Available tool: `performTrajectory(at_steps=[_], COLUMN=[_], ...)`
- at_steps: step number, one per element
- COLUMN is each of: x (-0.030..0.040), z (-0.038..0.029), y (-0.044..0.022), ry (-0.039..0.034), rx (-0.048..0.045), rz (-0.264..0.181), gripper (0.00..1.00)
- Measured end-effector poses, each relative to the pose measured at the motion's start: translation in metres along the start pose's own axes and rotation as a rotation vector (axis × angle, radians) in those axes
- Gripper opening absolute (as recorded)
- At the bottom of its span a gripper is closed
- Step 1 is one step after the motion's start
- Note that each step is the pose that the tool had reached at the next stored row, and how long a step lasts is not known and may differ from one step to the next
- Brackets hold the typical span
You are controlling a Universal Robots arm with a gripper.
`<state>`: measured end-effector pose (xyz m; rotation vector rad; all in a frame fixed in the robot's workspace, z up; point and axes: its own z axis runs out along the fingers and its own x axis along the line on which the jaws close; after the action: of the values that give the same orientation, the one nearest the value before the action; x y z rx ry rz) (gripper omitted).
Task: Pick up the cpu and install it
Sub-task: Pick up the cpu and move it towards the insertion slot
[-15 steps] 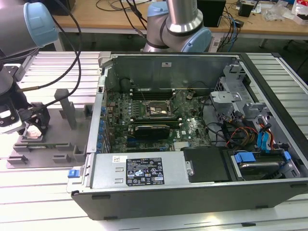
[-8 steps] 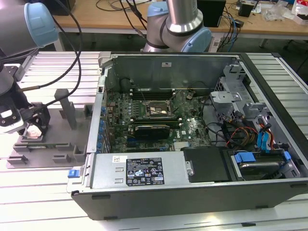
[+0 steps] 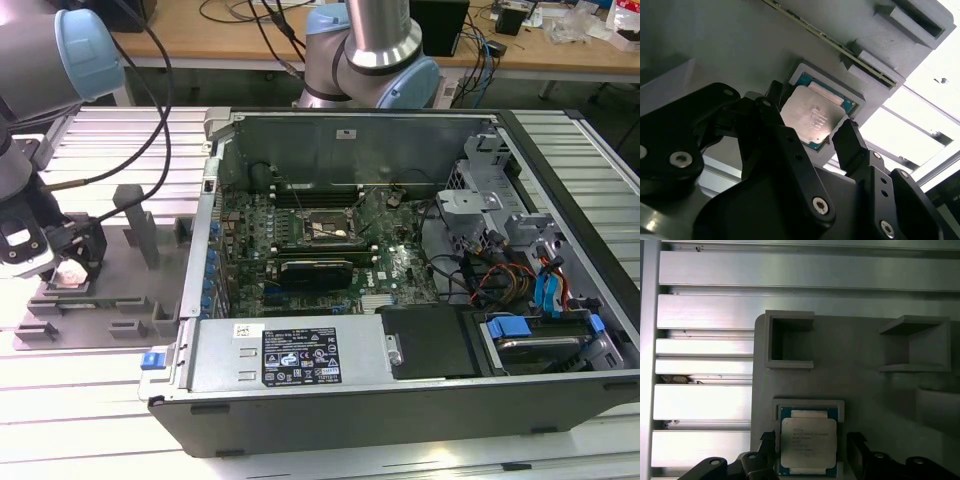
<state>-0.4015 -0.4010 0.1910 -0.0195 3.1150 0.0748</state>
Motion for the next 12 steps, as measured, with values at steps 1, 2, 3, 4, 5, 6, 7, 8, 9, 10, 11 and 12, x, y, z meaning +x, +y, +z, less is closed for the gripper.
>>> performTrajectory(at_steps=[1,2,3,4,5,6,7,8,9,10,11,12], x=[0.0000,0.0000,0.0000,0.0000,0.0000,0.0000,0.0000,0.0000,0.0001,0.0000,0.0000,0.0001], z=[0.0000,0.0001,0.0007,0.0006,0.0007,0.0007,0.0008,0.0009,0.0011,0.0018,0.0018,0.0018], y=[0.0000,0.0000,0.0000,0.0000,0.0000,-0.0001,-0.0001,-0.0001,0.0000,-0.0001,-0.0001,-0.0001], ry=[0.0000,0.0000,-0.0003,-0.0001,0.0001,0.0001,0.0000,0.0000,0.0000,-0.0004,-0.0002,0.0001], rx=[0.0000,0.0000,-0.0002,0.0000,0.0001,0.0001,0.0001,0.0001,0.0000,-0.0002,0.0000,0.0001], rz=[0.000,0.000,0.000,0.000,0.000,0.000,0.000,0.000,0.000,0.000,0.000,0.000], gripper=[0.68,0.68,0.68,0.68,0.68,0.68,0.68,0.68,0.68,0.68,0.68,0.68])
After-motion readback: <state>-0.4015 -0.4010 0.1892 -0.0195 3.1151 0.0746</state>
